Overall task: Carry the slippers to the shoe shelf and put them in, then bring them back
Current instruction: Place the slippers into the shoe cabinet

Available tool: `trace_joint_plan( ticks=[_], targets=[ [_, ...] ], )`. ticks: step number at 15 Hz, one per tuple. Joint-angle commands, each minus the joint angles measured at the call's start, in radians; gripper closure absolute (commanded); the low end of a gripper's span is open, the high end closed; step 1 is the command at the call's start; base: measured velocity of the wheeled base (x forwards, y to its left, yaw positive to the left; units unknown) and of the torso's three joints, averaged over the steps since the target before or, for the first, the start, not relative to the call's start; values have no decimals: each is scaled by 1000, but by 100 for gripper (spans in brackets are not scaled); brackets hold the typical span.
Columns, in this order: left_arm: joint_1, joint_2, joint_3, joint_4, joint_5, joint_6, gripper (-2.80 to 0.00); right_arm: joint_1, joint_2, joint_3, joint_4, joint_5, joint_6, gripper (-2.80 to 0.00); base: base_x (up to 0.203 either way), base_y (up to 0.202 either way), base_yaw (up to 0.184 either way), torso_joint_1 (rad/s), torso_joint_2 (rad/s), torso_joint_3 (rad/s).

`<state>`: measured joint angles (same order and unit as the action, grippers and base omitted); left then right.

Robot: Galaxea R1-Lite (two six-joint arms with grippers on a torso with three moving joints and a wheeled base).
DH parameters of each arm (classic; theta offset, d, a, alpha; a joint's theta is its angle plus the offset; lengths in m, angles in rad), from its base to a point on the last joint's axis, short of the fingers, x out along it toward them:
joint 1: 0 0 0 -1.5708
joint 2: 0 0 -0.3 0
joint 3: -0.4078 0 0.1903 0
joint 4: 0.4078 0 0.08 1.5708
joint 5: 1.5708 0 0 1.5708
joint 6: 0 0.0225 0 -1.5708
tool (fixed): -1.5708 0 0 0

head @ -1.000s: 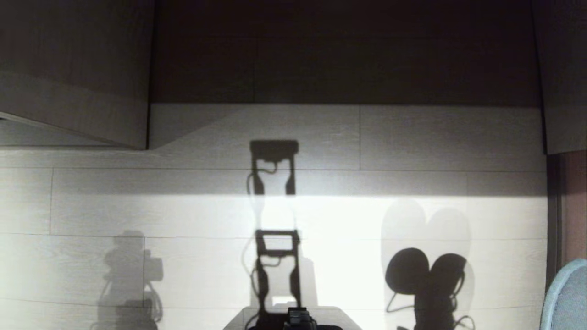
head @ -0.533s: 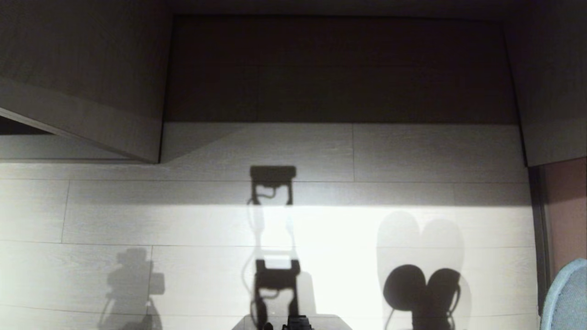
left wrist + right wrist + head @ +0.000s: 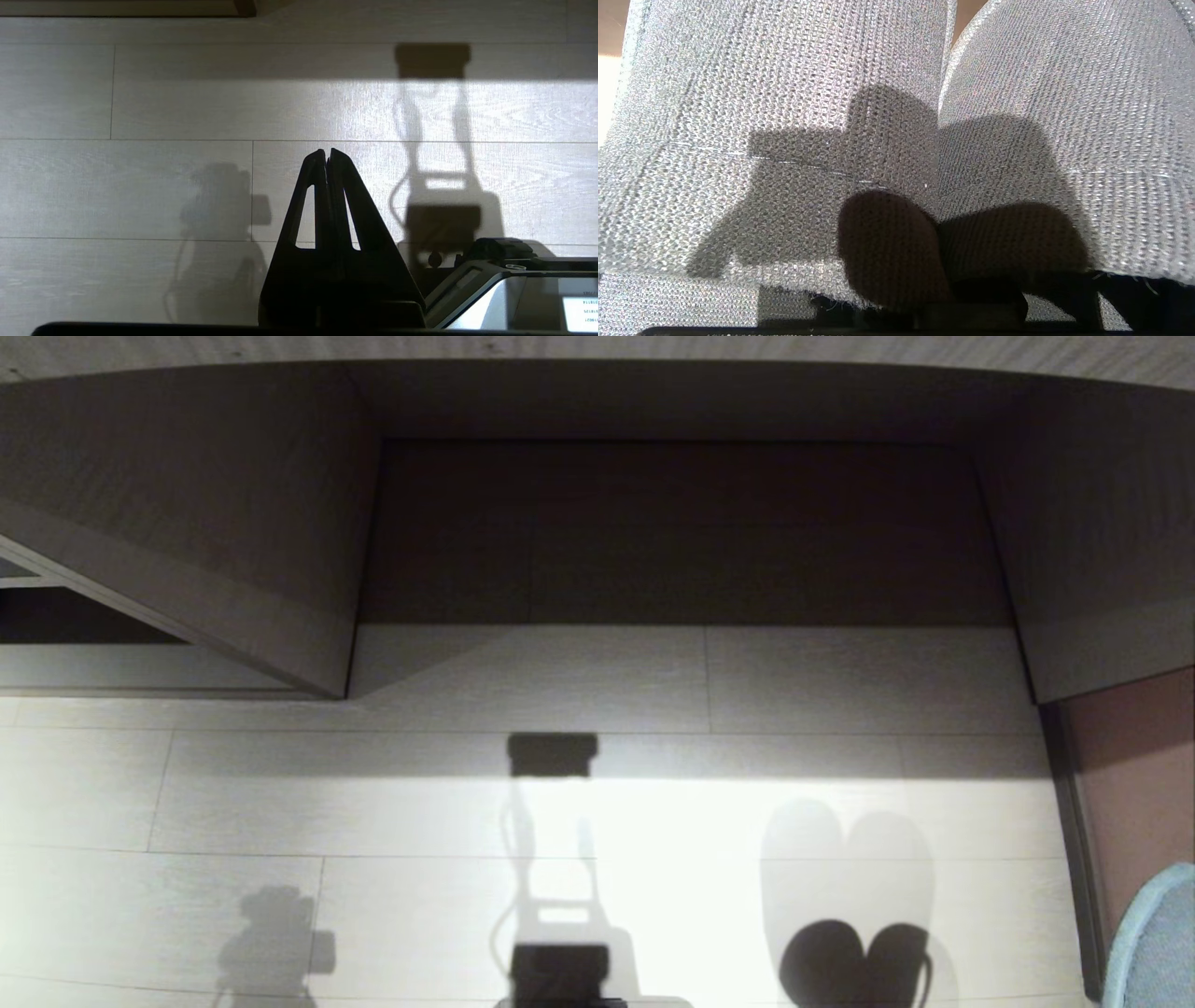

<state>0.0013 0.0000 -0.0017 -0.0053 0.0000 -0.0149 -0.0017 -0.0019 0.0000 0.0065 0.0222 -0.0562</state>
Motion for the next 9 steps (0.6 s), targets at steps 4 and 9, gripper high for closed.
trace_joint_plan(
  ticks=[4,9],
  targets=[
    [0,2,0,-1,0,0,0,0,0,2,0,1,-2,0,0,0,0,4,-1,203],
    [0,2,0,-1,0,0,0,0,0,2,0,1,-1,0,0,0,0,6,2,202]
  ],
)
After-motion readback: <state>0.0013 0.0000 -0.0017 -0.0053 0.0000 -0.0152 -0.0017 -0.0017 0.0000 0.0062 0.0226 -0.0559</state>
